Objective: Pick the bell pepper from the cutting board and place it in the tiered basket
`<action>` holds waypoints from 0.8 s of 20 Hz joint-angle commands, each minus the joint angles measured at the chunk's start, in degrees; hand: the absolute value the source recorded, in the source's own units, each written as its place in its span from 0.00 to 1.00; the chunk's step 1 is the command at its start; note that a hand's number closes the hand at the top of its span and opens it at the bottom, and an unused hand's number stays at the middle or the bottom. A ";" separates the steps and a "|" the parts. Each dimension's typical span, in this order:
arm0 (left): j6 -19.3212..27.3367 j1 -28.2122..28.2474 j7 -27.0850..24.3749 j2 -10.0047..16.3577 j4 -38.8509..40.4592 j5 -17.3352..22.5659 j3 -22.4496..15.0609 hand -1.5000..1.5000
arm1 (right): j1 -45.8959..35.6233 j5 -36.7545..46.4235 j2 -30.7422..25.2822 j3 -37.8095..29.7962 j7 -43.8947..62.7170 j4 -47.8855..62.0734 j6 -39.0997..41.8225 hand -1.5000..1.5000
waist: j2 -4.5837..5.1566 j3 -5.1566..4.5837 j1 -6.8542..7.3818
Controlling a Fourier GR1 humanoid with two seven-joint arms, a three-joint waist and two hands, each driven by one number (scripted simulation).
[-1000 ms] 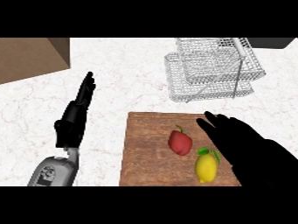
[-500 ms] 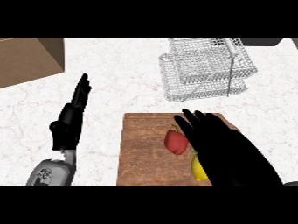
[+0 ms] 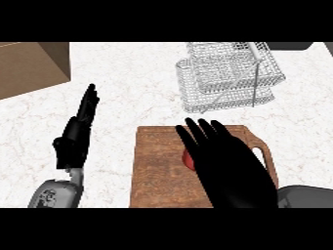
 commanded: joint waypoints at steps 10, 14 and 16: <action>-1.74 -1.62 1.42 1.33 -0.63 1.28 1.86 0.50 | -3.88 6.70 5.90 5.31 13.76 7.92 3.44 0.00 | 0.09 0.13 -0.82; -0.14 1.49 1.28 -0.06 -2.96 -0.20 0.11 0.50 | 0.01 7.65 4.07 5.35 11.53 8.54 2.50 0.00 | 0.08 0.22 -0.72; -1.63 2.07 0.70 1.14 -2.41 1.08 1.36 0.50 | -0.02 5.69 4.27 3.14 12.28 7.87 3.73 0.00 | 0.14 0.19 -0.67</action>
